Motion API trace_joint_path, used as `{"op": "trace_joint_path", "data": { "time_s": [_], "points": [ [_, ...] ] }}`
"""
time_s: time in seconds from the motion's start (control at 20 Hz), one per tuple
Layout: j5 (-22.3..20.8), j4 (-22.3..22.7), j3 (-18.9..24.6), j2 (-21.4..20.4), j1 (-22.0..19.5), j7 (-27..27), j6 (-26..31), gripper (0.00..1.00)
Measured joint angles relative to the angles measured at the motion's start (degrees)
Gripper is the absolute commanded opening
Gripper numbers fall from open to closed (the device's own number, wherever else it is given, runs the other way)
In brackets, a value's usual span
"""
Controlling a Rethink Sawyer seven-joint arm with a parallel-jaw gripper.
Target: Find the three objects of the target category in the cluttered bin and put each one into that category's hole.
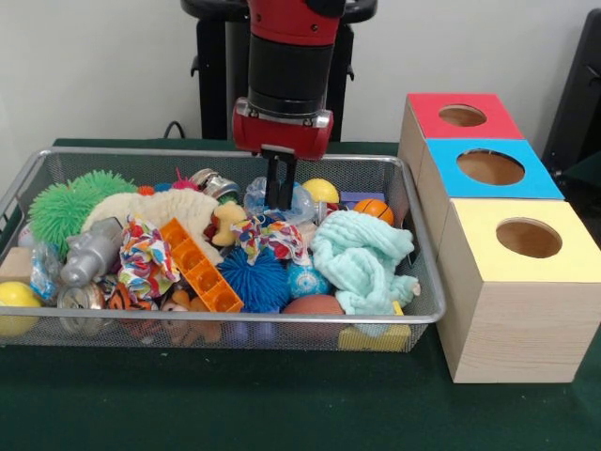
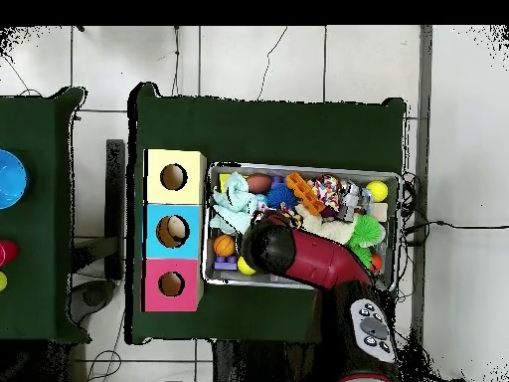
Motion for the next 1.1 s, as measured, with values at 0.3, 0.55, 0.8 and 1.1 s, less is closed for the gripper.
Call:
{"op": "trace_joint_path", "data": {
  "time_s": [0.3,0.55,0.8,1.1],
  "points": [
    [0.0,-0.85,0.04,1.07,-0.45,0.0,0.0,0.0],
    [0.0,-1.17,0.2,1.34,-0.41,0.0,0.01,0.0],
    [-0.04,-1.23,0.51,1.59,-0.35,0.0,0.0,0.0],
    [-0.09,-1.24,1.07,1.7,-0.31,0.0,0.0,0.0]
  ]
}}
